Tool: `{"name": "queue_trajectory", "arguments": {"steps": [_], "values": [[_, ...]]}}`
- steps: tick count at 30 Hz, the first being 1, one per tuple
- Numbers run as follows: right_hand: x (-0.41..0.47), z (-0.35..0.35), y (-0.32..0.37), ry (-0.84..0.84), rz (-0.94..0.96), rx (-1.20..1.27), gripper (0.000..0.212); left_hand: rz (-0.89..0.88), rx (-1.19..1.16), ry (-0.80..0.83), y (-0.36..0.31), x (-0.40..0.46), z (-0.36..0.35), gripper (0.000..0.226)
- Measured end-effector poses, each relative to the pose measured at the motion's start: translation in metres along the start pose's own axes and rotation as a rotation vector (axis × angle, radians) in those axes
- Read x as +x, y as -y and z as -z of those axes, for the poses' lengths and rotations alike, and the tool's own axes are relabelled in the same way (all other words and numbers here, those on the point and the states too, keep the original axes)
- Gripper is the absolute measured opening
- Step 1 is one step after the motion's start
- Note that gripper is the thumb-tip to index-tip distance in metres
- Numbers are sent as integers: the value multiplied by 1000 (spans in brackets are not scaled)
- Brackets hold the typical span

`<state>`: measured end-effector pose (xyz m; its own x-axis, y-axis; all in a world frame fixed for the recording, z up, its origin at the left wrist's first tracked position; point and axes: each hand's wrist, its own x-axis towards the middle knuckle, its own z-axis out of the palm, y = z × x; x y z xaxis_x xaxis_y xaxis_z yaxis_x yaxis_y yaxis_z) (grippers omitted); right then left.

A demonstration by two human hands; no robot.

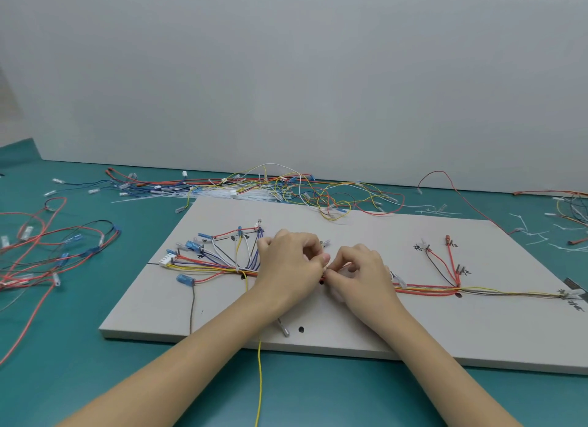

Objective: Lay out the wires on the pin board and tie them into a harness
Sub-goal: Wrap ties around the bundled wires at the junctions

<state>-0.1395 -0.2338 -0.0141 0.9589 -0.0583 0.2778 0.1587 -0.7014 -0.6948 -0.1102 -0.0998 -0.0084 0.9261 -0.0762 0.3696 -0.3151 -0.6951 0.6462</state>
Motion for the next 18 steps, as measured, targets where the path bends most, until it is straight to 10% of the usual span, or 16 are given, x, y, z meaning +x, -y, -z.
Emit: {"name": "queue_trajectory", "arguments": {"steps": [18], "values": [[4, -2, 3, 69, -75, -32, 23, 21, -102, -136, -1, 6, 4, 25]]}}
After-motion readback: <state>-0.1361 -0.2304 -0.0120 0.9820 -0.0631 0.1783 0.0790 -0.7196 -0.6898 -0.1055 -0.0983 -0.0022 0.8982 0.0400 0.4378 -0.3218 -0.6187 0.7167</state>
